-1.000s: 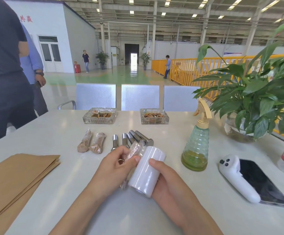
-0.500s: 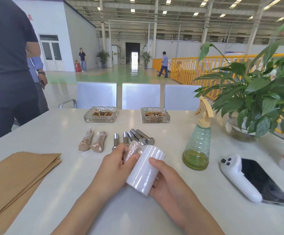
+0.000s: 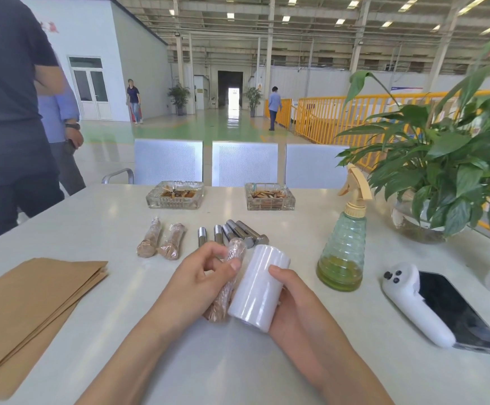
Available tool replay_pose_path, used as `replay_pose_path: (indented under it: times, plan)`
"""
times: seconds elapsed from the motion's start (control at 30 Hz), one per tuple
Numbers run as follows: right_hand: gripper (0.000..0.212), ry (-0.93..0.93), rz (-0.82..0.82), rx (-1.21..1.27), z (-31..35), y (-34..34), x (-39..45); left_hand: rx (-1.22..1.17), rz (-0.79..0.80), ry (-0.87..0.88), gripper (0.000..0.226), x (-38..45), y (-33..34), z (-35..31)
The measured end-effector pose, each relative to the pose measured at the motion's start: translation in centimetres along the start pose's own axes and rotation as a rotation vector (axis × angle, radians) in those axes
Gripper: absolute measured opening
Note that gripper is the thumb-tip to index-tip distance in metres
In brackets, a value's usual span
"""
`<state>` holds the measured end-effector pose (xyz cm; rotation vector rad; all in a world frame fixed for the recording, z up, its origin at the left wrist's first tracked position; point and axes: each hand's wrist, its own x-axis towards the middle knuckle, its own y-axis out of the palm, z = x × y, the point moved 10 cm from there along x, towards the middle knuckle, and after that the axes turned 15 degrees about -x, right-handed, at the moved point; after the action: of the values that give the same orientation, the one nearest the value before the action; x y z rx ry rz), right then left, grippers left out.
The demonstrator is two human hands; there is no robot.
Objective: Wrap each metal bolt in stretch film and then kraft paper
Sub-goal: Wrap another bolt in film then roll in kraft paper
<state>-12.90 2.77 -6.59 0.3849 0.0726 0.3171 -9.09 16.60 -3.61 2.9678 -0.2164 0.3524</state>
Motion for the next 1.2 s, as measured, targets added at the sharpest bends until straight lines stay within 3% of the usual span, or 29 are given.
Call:
replay_pose_path:
  times: [0.23, 0.37, 0.43, 0.53, 0.83, 1.07, 1.2]
  plan:
    - [0.054, 0.027, 0.017, 0.025, -0.7, 0.3, 0.4, -0.065, -0.005, -0.039, 0.02, -0.2, 0.8, 0.4]
    - [0.051, 0.036, 0.05, 0.023, -0.9, 0.5, 0.3, -0.104, 0.004, -0.027, 0.017, -0.3, 1.1, 0.1]
    - [0.045, 0.024, 0.072, -0.009, -0.8, 0.8, 0.3, -0.051, 0.01, 0.022, 0.029, -0.2, 1.1, -0.4]
    - [0.038, 0.015, 0.073, -0.029, -0.8, 1.0, 0.4, 0.039, 0.0, 0.08, 0.026, 0.1, 0.7, -0.7]
    - [0.045, 0.009, 0.077, -0.036, -0.6, 1.1, 0.0, 0.173, -0.005, 0.108, 0.034, 0.2, 0.3, -0.4]
    - [0.05, 0.007, 0.093, -0.019, -0.6, 1.3, 0.0, 0.158, -0.004, 0.118, 0.028, 0.2, 0.4, -0.6]
    - [0.036, 0.025, 0.091, 0.101, -0.5, 1.2, 0.0, -0.154, -0.135, -0.13, 0.027, 0.4, -0.8, 1.3]
